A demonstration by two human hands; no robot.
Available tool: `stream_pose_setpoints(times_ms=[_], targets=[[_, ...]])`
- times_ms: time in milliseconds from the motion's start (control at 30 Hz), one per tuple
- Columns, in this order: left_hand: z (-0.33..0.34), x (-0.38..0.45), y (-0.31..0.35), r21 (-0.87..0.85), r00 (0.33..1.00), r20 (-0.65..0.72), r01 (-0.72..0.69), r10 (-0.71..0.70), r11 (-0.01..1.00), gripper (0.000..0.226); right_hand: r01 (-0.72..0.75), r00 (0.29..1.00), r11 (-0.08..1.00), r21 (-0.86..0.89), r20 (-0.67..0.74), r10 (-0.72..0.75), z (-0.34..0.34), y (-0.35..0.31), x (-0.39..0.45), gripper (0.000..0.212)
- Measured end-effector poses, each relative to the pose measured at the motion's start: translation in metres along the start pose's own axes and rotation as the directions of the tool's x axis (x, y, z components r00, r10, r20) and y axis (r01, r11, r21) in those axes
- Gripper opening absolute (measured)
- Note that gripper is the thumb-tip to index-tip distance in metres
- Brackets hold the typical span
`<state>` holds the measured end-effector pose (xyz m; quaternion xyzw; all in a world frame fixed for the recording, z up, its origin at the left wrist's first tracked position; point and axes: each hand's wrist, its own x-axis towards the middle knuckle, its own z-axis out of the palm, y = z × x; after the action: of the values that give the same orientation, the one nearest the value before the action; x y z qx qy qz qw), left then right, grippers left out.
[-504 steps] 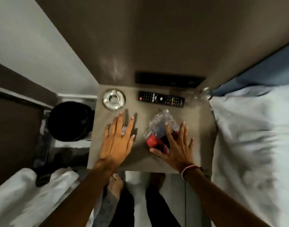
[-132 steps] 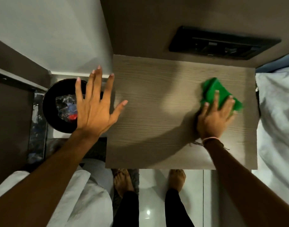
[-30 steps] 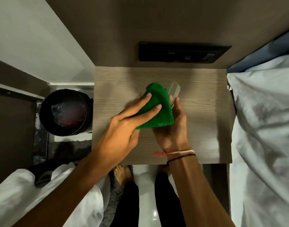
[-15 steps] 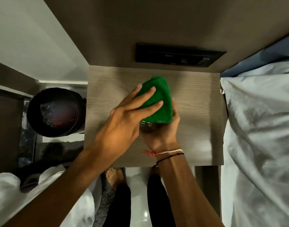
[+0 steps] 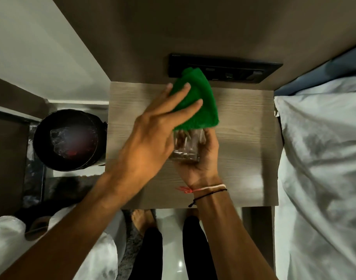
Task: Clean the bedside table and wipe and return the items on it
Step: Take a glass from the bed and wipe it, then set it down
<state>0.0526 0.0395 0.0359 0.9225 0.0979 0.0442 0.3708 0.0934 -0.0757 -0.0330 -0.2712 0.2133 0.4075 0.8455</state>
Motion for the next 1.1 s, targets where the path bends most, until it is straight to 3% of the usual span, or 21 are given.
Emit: stream_pose_setpoints(times_ms=[67,167,267,367,433,500,567,633,667,733,800,900,1000,1100], targets=[[0.009,-0.011,0.001,0.013,0.995,0.058,-0.077,0.076,0.997,0.065,0.0,0.998,0.999,0.044,-0.059,0.003,-0.002,-0.005,0.001,0.04],[0.003,-0.031,-0.003,-0.019,0.977,0.133,-0.163,0.164,0.986,0.056,0.007,0.994,0.999,0.032,-0.105,-0.004,-0.007,-0.016,0.002,0.058],[-0.013,-0.038,-0.004,-0.104,0.975,0.173,-0.125,0.141,0.987,0.057,-0.002,0.995,0.999,0.032,-0.099,0.005,-0.014,-0.027,-0.001,0.058],[-0.022,-0.024,0.002,-0.102,0.995,0.048,-0.078,0.083,0.992,0.063,-0.019,0.999,1.0,0.019,-0.039,0.019,-0.015,-0.029,-0.005,0.037],[-0.016,-0.006,0.006,-0.071,0.998,-0.061,-0.022,0.018,0.997,0.067,-0.002,0.999,1.0,0.018,-0.032,0.003,-0.023,-0.024,-0.007,0.041],[-0.003,0.012,0.011,-0.048,0.996,-0.08,0.032,-0.036,0.998,0.071,-0.021,1.0,0.999,0.043,-0.009,0.021,-0.022,-0.019,-0.011,0.048],[0.011,0.016,0.017,0.033,0.999,0.016,-0.03,0.029,0.999,0.069,0.025,0.999,0.998,0.059,-0.023,-0.023,-0.025,-0.015,-0.013,0.051],[0.022,0.008,0.022,0.09,0.981,0.135,-0.154,0.141,0.984,0.065,0.075,0.99,0.996,0.048,-0.121,-0.069,-0.03,-0.018,-0.016,0.035],[0.025,0.002,0.023,0.069,0.965,0.194,-0.194,0.177,0.979,0.066,0.086,0.985,0.993,0.075,-0.159,-0.074,-0.034,-0.021,-0.019,0.028],[0.025,-0.011,0.026,-0.047,0.927,0.303,-0.217,0.221,0.975,0.071,0.09,0.975,0.991,0.097,-0.213,-0.068,-0.045,-0.032,-0.023,0.035],[0.02,-0.021,0.027,-0.198,0.903,0.366,-0.16,0.224,0.967,0.08,0.085,0.972,0.986,0.145,-0.228,-0.05,-0.052,-0.045,-0.025,0.032],[0.012,-0.024,0.029,-0.276,0.919,0.356,-0.069,0.169,0.959,0.085,0.098,0.971,0.979,0.176,-0.231,-0.056,-0.074,-0.068,-0.022,0.089],[0.007,-0.018,0.023,-0.29,0.953,0.301,0.057,0.034,0.955,0.082,0.191,0.953,0.961,0.201,-0.272,-0.132,-0.083,-0.103,-0.018,0.07],[0.007,-0.008,0.019,-0.29,0.96,0.27,0.159,-0.079,0.944,0.08,0.204,0.942,0.939,0.278,-0.316,-0.111,-0.092,-0.141,-0.004,0.061]])
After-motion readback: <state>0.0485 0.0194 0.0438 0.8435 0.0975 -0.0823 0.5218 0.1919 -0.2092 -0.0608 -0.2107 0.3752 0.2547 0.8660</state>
